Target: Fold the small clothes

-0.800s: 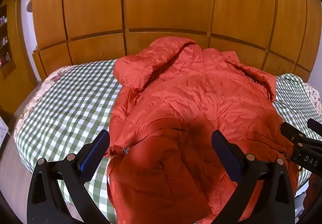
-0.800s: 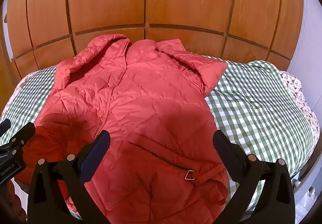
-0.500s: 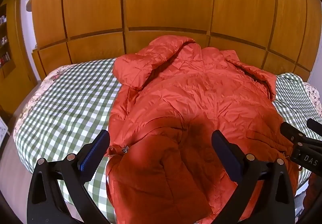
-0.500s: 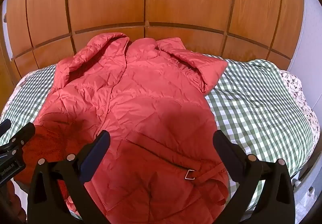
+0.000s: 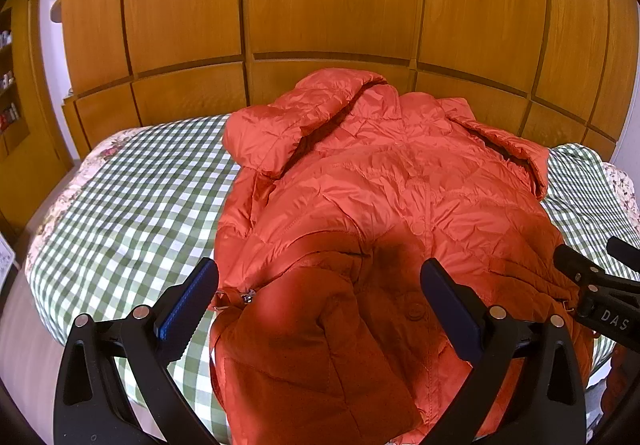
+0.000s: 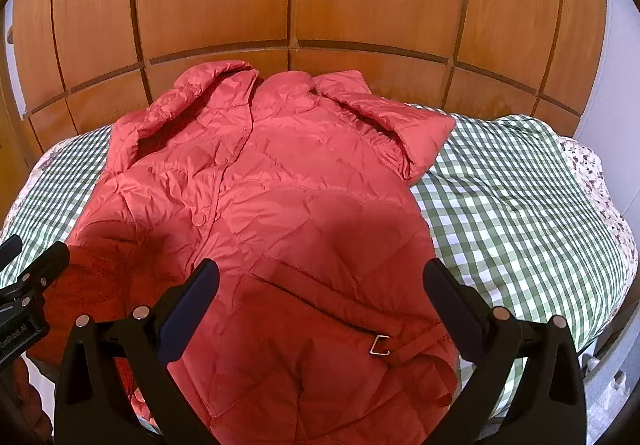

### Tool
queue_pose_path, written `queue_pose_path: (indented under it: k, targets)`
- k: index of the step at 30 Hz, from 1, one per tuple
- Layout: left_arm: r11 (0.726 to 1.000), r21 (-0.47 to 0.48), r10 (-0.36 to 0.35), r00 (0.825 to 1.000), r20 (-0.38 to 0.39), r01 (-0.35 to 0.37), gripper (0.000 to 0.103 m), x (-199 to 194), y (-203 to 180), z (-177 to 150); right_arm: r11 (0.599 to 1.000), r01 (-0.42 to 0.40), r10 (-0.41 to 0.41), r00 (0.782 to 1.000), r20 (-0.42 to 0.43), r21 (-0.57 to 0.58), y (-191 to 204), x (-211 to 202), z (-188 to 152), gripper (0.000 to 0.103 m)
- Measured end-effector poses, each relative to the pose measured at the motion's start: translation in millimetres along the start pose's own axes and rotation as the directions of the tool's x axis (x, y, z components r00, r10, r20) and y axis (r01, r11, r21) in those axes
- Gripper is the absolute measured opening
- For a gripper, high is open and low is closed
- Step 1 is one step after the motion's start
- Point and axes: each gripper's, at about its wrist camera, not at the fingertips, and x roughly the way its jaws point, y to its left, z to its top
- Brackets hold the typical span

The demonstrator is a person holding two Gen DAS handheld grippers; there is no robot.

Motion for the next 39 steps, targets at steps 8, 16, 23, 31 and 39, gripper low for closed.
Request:
queue_pose_path:
  k: [8, 16, 23, 31, 39]
  targets:
    - [1.0, -0.002, -0.008, 1.0, -0.005, 0.008, 0.1, 2, -1, -1, 1.0, -0.003, 0.003, 1.0, -0.012, 0.004, 0, 3, -1, 0.101]
    - [1.0, -0.001, -0.014, 1.0, -0.007, 0.014, 0.1, 2, 0, -3, 1.0, -0.005, 0.006, 1.0, -0.018, 0.005, -1, 5, -2, 0.101]
    - [1.0, 0.001, -0.013, 1.0, -0.01, 0.013, 0.1, 3, 0, -4, 1.0, -0.012, 0.012, 0.999, -0.031, 0.005, -2, 8, -3, 0.101]
    - [1.0, 0.003, -0.019, 1.0, -0.021, 0.019, 0.1, 5, -1, -2, 1.0, -0.012, 0.012, 0.999, -0.04, 0.0, -1, 11, -4, 0.101]
    - [0.999, 0.0, -0.039, 0.998, -0.042, 0.039, 0.1, 8, 2, 0, 1.0, -0.011, 0.011, 0.999, -0.046, 0.001, -1, 13, -4, 0.101]
